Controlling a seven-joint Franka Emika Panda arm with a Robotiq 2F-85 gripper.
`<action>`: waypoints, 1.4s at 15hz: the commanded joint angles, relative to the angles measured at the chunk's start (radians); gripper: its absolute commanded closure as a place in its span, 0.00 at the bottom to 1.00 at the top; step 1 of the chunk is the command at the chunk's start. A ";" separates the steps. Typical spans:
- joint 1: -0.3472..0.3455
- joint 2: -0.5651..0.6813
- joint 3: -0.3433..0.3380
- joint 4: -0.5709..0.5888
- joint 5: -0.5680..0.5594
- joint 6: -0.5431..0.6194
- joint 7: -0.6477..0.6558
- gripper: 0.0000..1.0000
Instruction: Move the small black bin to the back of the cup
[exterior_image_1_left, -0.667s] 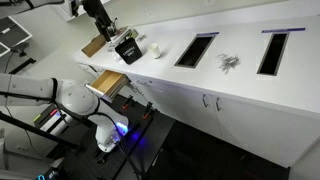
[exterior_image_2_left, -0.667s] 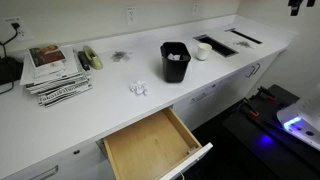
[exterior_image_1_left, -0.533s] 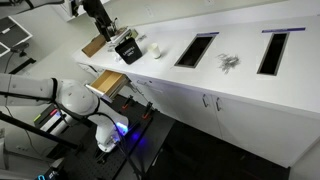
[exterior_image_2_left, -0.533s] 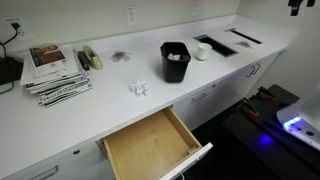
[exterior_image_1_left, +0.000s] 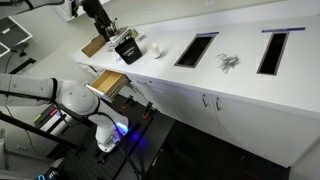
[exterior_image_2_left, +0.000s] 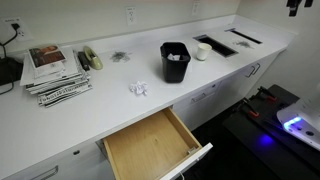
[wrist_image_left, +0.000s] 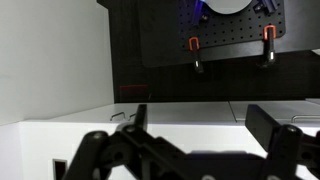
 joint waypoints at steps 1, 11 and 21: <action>0.066 0.024 0.036 0.024 0.102 -0.008 0.092 0.00; 0.139 0.193 0.274 0.032 0.319 0.358 0.518 0.00; 0.217 0.479 0.298 0.063 0.280 0.753 0.735 0.00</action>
